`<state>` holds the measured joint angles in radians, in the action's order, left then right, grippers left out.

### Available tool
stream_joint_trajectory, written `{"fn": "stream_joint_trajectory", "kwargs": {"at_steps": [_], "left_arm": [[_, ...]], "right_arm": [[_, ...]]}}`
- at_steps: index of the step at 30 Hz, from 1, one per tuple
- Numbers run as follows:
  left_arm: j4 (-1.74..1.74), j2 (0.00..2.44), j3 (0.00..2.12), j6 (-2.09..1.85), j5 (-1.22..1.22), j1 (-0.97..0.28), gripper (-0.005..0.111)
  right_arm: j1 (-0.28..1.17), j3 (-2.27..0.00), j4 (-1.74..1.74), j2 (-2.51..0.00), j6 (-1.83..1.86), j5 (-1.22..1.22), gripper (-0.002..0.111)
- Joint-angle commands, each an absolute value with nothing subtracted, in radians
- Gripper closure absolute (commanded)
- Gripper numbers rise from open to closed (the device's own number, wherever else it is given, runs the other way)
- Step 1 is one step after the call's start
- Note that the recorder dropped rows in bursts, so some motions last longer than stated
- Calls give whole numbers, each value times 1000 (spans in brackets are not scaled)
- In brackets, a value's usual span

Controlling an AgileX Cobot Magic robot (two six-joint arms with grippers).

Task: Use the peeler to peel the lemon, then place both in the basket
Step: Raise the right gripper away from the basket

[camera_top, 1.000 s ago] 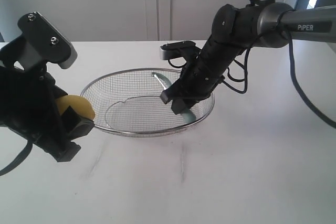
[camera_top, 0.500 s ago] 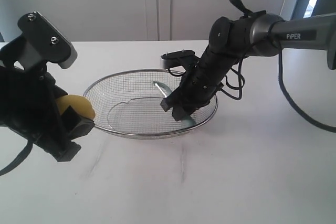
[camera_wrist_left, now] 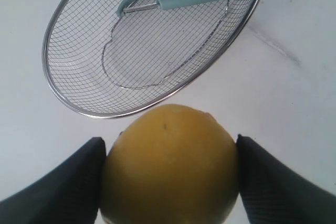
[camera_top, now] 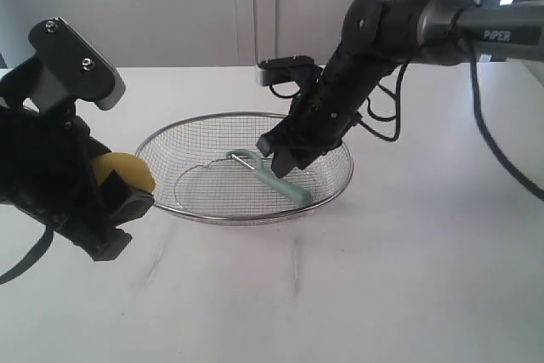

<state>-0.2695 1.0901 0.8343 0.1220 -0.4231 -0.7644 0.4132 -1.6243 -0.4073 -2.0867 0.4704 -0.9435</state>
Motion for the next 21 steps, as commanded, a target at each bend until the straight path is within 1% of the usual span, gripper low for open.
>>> {"fn": "stream_joint_trajectory", "kwargs": {"at_steps": [1,3,6,7,11,14,16,17,18,19,21], "left_arm": [[-262,1086,840,103,-412,-770,107],[-262,1086,840,99,-408,-770,107],[-262,1086,840,99,-379,-770,107],[-262,1086,840,99,-379,-770,107],[-262,1086,840,99,-379,-770,107],[-262,1086,840,99,-375,-770,107],[-262,1086,840,99,-369,-770,107],[-262,1086,840,99,-367,-770,107],[-262,1086,837,99,-367,-770,107],[-262,1086,838,99,-371,-770,107],[-273,1094,838,81,-373,-770,107]], "right_arm": [[410,-1679,-407,-1983,402,-1140,67],[408,-1696,-392,-1935,381,-1217,71],[408,-1699,-272,-1832,308,-1221,101],[408,-1694,-237,-1810,286,-1221,108],[408,-1645,-100,-1691,234,-1221,108],[408,-1572,-77,-1609,230,-1221,108],[408,-1508,-77,-1548,223,-1221,108],[408,-1413,-77,-1490,209,-1221,108],[408,-1375,-77,-1463,207,-1221,108],[408,-1277,-77,-1419,207,-1122,108],[408,-1198,-70,-1394,204,-1022,108]]}}
